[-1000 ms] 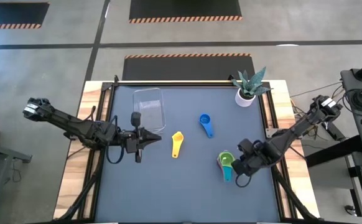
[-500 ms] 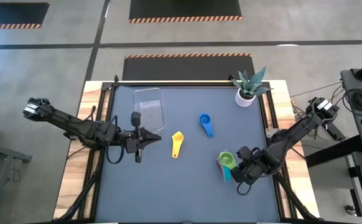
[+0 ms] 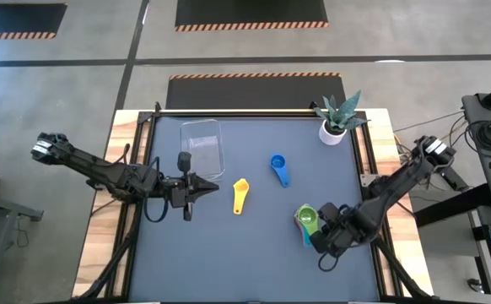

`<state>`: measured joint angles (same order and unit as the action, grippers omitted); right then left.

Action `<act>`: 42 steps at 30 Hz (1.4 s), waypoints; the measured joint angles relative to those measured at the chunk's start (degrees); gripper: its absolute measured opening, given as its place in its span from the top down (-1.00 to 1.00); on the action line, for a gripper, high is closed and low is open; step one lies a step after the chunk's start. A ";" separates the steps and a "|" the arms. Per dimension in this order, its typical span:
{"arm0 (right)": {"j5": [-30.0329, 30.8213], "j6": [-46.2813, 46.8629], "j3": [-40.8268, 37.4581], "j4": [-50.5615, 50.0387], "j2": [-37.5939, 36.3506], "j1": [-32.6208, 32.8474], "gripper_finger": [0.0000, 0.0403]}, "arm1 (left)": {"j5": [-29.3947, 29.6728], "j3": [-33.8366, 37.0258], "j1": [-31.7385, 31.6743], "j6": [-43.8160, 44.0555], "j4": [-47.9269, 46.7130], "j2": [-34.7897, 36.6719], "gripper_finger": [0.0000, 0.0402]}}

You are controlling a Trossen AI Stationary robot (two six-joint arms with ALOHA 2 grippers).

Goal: Nest measuring cups in basket
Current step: Stack the green measuring cup on top of the light blue measuring cup, then stack the blue measuring cup on top of the green measuring cup

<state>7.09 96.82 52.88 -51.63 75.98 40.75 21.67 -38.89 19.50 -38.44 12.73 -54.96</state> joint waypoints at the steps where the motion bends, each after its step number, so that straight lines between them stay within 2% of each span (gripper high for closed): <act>1: 0.00 0.75 -0.15 0.08 0.24 0.19 0.96 | 0.00 0.00 0.01 0.00 0.01 0.00 1.00; 10: -0.02 0.71 -0.23 8.35 4.89 0.38 0.96 | 0.00 0.00 -0.01 0.00 0.11 0.00 1.00; 17: 0.00 -0.04 2.58 7.98 6.62 0.38 0.96 | 0.00 0.00 -0.01 -0.01 0.09 0.00 1.00; 22: -0.06 0.69 4.33 3.43 6.31 0.38 0.96 | 0.00 0.00 -0.01 -0.02 0.06 0.00 1.00; 27: -0.84 0.19 9.32 -5.70 5.21 0.38 0.96 | -0.01 0.00 0.01 -0.02 0.11 0.00 1.00; 30: 2.37 -0.53 14.14 -11.86 4.48 0.25 0.96 | -0.01 0.00 0.00 -0.02 0.11 0.00 1.00; 34: 10.95 -3.89 20.08 -17.31 4.29 -1.57 0.96 | -0.02 0.00 0.01 -0.04 0.11 0.00 1.00; 38: 16.58 -10.42 23.75 -17.89 4.56 -5.28 0.96 | -0.01 0.00 0.00 -0.04 0.18 0.00 1.00; 42: 18.08 -18.33 25.09 -16.82 5.23 -10.57 0.96 | 0.00 0.00 -0.01 -0.18 0.36 0.00 1.00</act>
<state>25.17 78.49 77.97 -68.44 81.21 30.18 21.67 -38.89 19.49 -38.61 13.09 -54.96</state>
